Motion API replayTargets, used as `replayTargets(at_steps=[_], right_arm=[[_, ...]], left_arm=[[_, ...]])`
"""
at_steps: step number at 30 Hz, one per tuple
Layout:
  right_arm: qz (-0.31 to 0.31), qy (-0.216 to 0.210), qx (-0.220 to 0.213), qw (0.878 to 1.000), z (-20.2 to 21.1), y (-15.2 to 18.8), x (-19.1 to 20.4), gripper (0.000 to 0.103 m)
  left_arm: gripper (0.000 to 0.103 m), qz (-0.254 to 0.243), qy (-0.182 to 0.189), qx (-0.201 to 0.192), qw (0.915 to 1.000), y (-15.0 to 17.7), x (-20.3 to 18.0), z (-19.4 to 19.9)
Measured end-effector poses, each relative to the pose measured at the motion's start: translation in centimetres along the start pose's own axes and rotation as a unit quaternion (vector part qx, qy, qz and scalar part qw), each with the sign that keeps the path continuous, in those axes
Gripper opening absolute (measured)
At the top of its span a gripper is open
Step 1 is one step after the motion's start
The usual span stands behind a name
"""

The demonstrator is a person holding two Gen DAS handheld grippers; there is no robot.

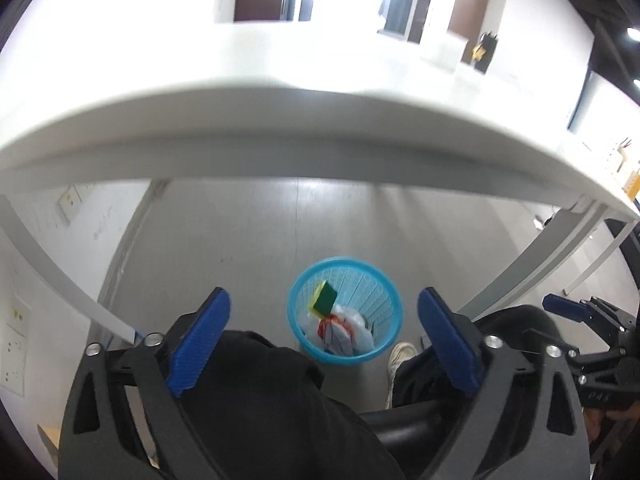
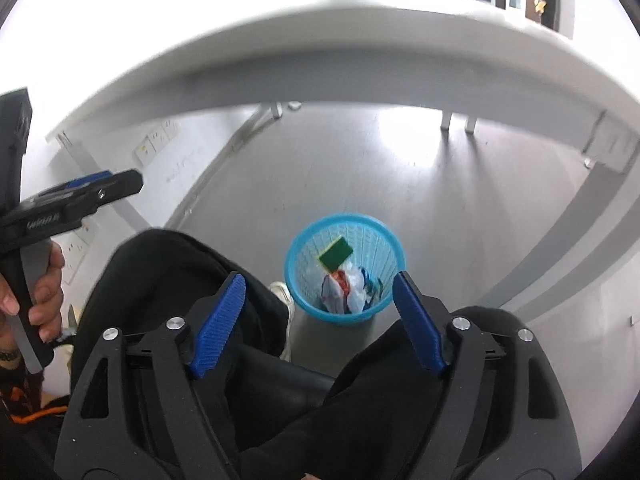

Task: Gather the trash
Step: 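Raise both tools back up toward the white cup and clear bag on the table, then grasp the clear plastic bag with the left tool while the right tool grasps the white cup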

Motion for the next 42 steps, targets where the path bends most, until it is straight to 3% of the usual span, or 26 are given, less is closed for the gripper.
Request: replayTargets(at_steps=[9,18,21,38,42], right_arm=[[0.005,0.020,-0.079,0.997,4.4,-4.2,-0.6,0.094],[-0.012,0.039,-0.132,0.990,7.0,-10.6,-3.5,0.094],[-0.014,0.047,-0.145,0.988,7.3,-13.4,-4.3,0.094],[-0.041,0.043,-0.139,0.989,4.3,-26.3,-9.6,0.094],[-0.047,0.032,-0.123,0.991,2.4,-29.2,-10.6,0.094]], left_arm=[[0.097,-0.030,0.009,-0.045,0.9985,-2.4,-1.5,3.1],[0.097,-0.037,0.008,-0.097,0.9946,-9.0,-2.0,4.1],[0.097,-0.026,0.024,-0.098,0.9946,-11.1,-2.0,3.8],[0.097,-0.061,0.008,-0.072,0.9955,-21.7,-3.6,-1.6],[0.097,-0.055,0.030,-0.037,0.9973,-23.2,-4.1,-3.4]])
Point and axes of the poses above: each gripper's, at about its wrist camera, not at the fingertips, and z roughly against the way its jaws point, x to its left, y to its underside, the point moved 6 cm from there along -z, roughly the way its jaws point, and after that the axes turned 5 degrees about z, right-handed, at the moved point
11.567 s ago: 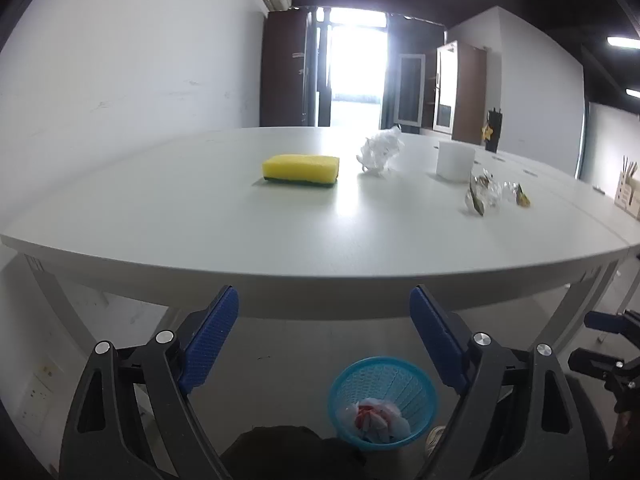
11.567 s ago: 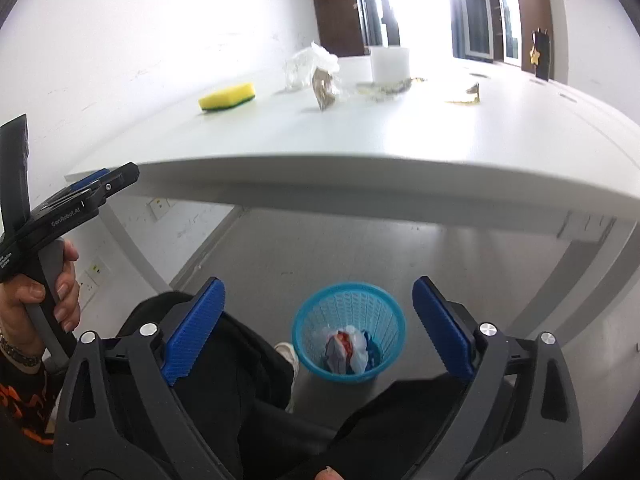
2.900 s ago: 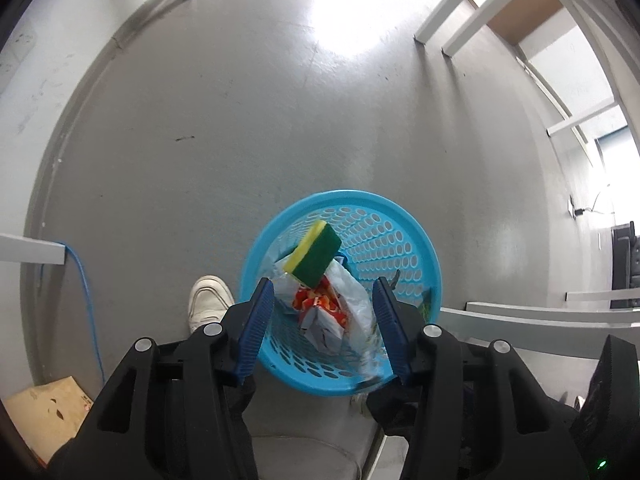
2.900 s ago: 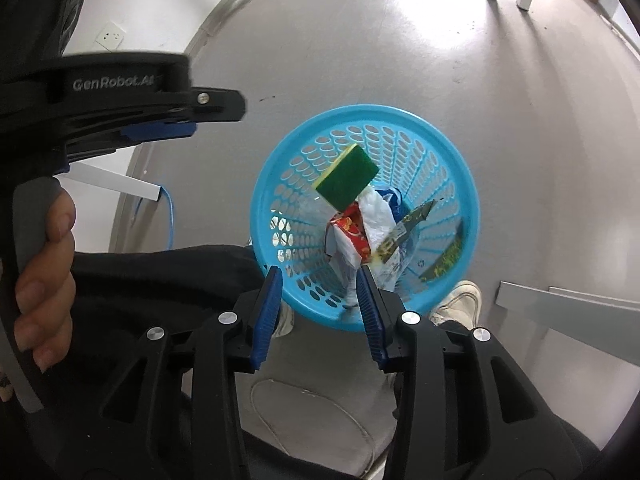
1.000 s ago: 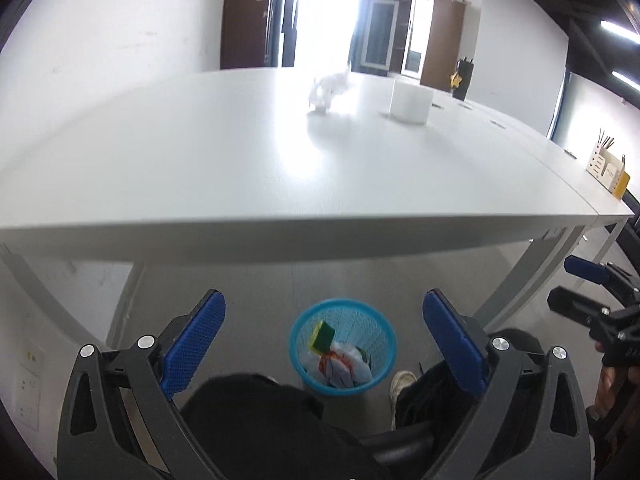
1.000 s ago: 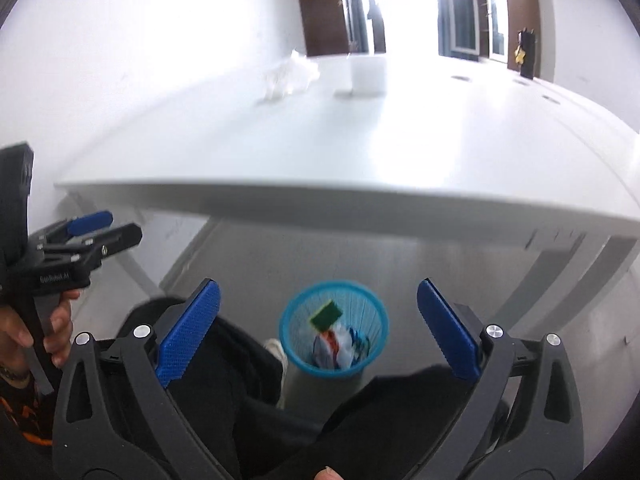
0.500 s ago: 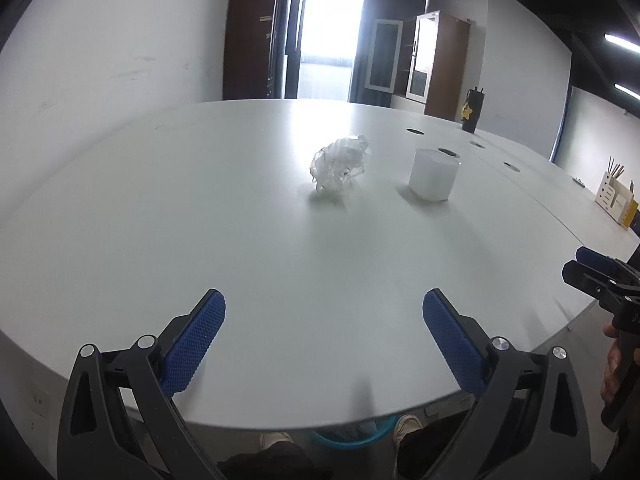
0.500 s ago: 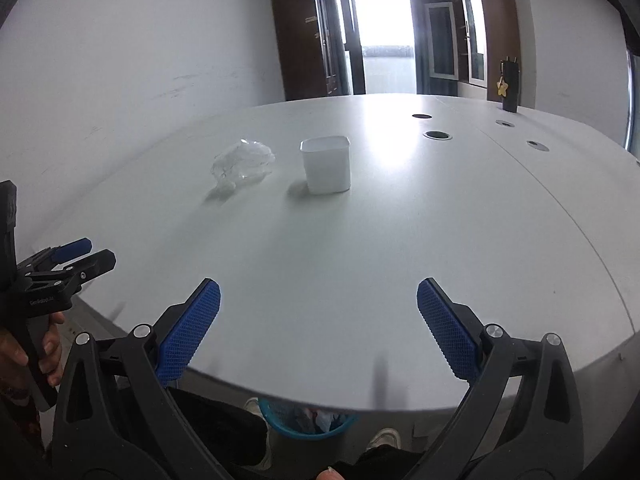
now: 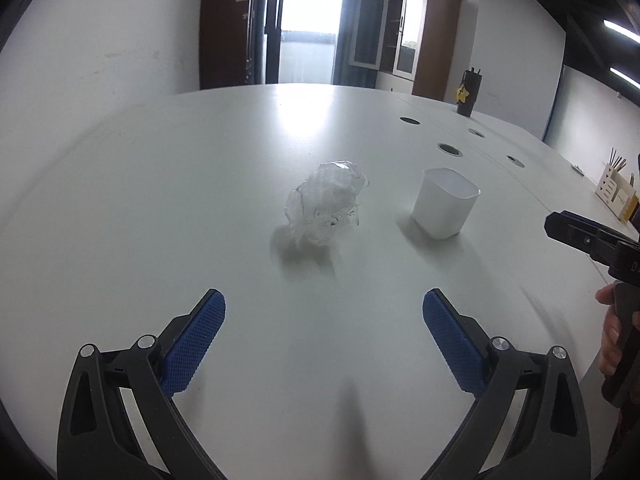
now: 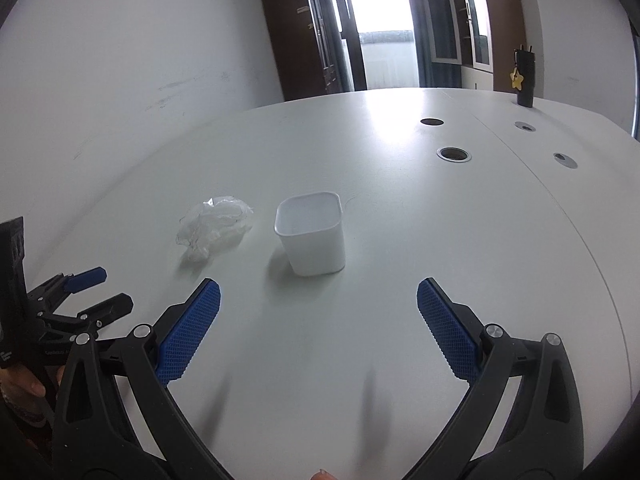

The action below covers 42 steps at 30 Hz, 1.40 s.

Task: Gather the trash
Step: 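Grasp the clear plastic bag with the left tool while the right tool grasps the white cup, then carry the clear bag and white cup down over the blue wastebasket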

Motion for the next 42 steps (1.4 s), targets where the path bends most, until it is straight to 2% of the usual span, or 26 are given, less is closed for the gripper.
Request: replayTargets(at_steps=[5,9,11,13,15,17,18,20,21,23,25,29,33,36,42], right_arm=[[0.001,0.003,0.029,1.000,-3.8,-2.7,-1.0,0.092],[-0.003,0.012,0.050,0.999,-6.5,-4.3,-1.8,0.085],[0.002,0.012,0.071,0.997,-8.3,-4.6,-2.0,0.078],[-0.004,0.013,0.078,0.997,-9.6,-4.6,-2.2,0.076],[-0.011,0.013,0.090,0.996,-10.9,-4.9,-2.5,0.068],[-0.016,0.009,0.100,0.995,-11.8,-5.0,-2.6,0.058],[-0.017,0.006,0.106,0.994,-12.2,-4.9,-2.5,0.055],[-0.017,0.002,0.107,0.994,-12.6,-4.8,-2.3,0.042],[-0.017,0.004,0.110,0.994,-12.8,-4.6,-2.2,0.038],[-0.016,0.001,0.116,0.993,-12.8,-4.0,-2.0,0.019],[-0.017,0.007,0.117,0.993,-12.5,-3.5,-1.8,0.007],[-0.008,0.011,0.100,0.995,-10.5,-2.8,-1.2,0.006],[-0.008,0.007,0.075,0.997,-7.6,-2.0,-0.3,0.006],[-0.011,0.000,0.057,0.998,-5.4,-0.9,0.7,0.006],[0.008,-0.017,0.028,0.999,-0.8,1.8,3.6,0.006]], left_arm=[[0.097,-0.014,-0.020,-0.008,0.9997,-2.2,-0.4,-1.7],[0.097,-0.029,-0.028,0.010,0.9991,-4.4,-1.2,-4.3],[0.096,-0.044,-0.035,0.026,0.9981,-5.0,-1.6,-6.0],[0.095,-0.067,-0.040,0.047,0.9959,-5.1,-2.3,-8.0],[0.089,-0.073,-0.056,0.057,0.9941,-5.4,-2.3,-9.4],[0.086,-0.067,-0.050,0.063,0.9945,-6.0,-2.3,-10.1],[0.082,-0.062,-0.044,0.066,0.9949,-6.1,-2.3,-10.3],[0.067,-0.058,-0.046,0.064,0.9952,-6.3,-2.2,-10.5],[0.061,-0.059,-0.046,0.058,0.9955,-6.4,-2.1,-10.5],[0.037,-0.044,-0.049,0.049,0.9966,-6.2,-1.6,-10.2],[0.033,-0.021,-0.041,0.047,0.9978,-5.9,-1.0,-9.5],[0.025,-0.003,-0.033,0.017,0.9993,-5.1,-0.7,-6.1],[0.024,0.009,-0.012,-0.007,0.9999,-3.6,-1.1,-1.8],[0.024,-0.002,-0.003,-0.026,0.9997,-1.9,-2.2,0.9],[0.024,0.013,0.020,-0.042,0.9988,2.1,-2.5,5.5]])
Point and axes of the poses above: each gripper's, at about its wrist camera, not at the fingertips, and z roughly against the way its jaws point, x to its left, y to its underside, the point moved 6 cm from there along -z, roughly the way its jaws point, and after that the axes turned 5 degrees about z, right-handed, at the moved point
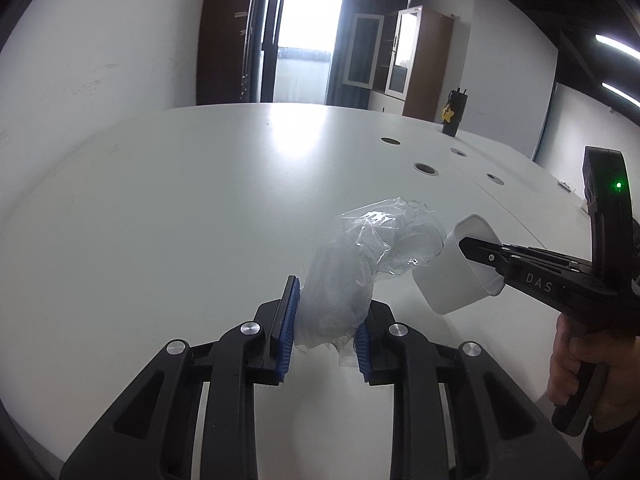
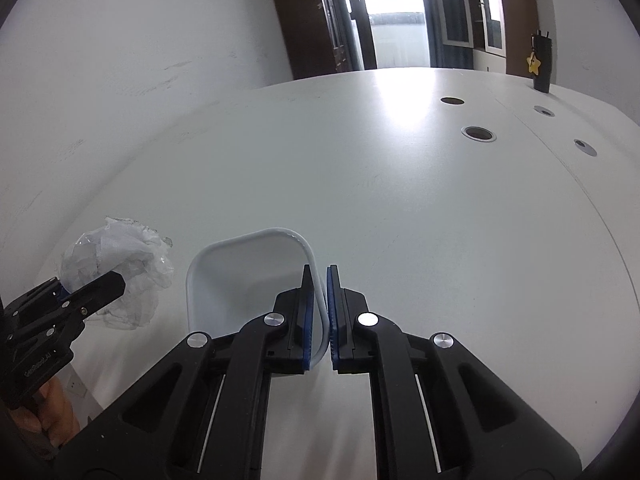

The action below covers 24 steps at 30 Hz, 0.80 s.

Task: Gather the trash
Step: 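Carry the clear bag and white cup down over the blue wastebasket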

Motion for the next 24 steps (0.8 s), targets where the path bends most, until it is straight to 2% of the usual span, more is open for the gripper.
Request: replayTargets(at_steps=[4,8,13,19,24], right_arm=[[0.012,0.007,-0.013,1.000,3.1,2.6,1.4,0.006],[0.008,-0.006,-0.013,1.000,5.7,6.4,2.4,0.006],[0.016,-0.018,-0.021,1.000,9.3,10.7,4.4,0.006],[0.033,-0.015,-0.025,0.999,12.3,14.3,5.9,0.006],[0.039,-0.007,-0.016,0.999,13.7,17.7,6.4,0.006]], left_arm=[[0.024,0.034,0.012,-0.004,0.9994,2.3,0.9,2.3],[0.024,0.059,0.022,-0.003,0.9980,5.0,1.7,4.6],[0.024,0.067,0.053,0.024,0.9961,8.8,1.5,6.3],[0.024,0.060,0.055,0.018,0.9965,11.6,1.5,8.6],[0.024,0.049,0.045,0.030,0.9973,14.4,1.3,9.0]])
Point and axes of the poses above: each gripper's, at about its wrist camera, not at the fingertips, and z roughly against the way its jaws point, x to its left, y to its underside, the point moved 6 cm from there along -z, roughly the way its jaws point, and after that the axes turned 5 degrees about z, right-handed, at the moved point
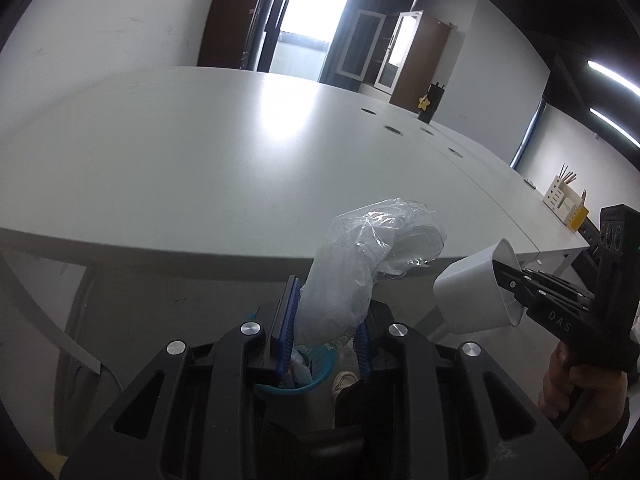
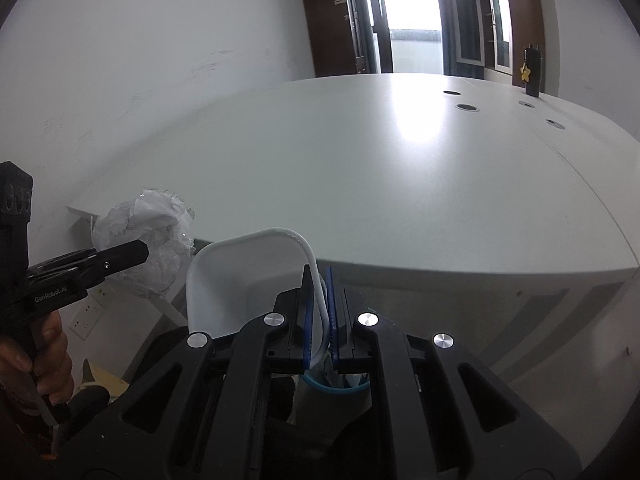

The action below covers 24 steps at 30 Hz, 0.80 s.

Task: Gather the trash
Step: 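Carry the clear bag and white cup down over the blue wastebasket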

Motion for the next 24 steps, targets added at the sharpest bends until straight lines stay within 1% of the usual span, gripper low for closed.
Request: replayTargets(at_steps=[6,10,18,24], right_arm=[[0.000,0.012,0.026,1.000,-0.1,3.3,-0.3,0.006],[-0.008,0.013,0.042,0.999,-1.0,5.2,-0.6,0.006],[-0.021,0.002,0.082,0.996,-5.2,8.7,-0.7,0.006],[-0.040,0.006,0.125,0.991,-8.8,12.1,-1.8,0.006]], left_arm=[[0.024,0.001,-0.007,0.029,0.9996,2.8,0.6,-1.2],[0.024,0.003,-0.016,0.050,0.9986,4.2,1.2,-3.0],[0.024,0.006,-0.035,0.083,0.9959,6.8,3.5,-6.0],[0.024,0.011,-0.055,0.123,0.9908,9.3,5.8,-10.2]])
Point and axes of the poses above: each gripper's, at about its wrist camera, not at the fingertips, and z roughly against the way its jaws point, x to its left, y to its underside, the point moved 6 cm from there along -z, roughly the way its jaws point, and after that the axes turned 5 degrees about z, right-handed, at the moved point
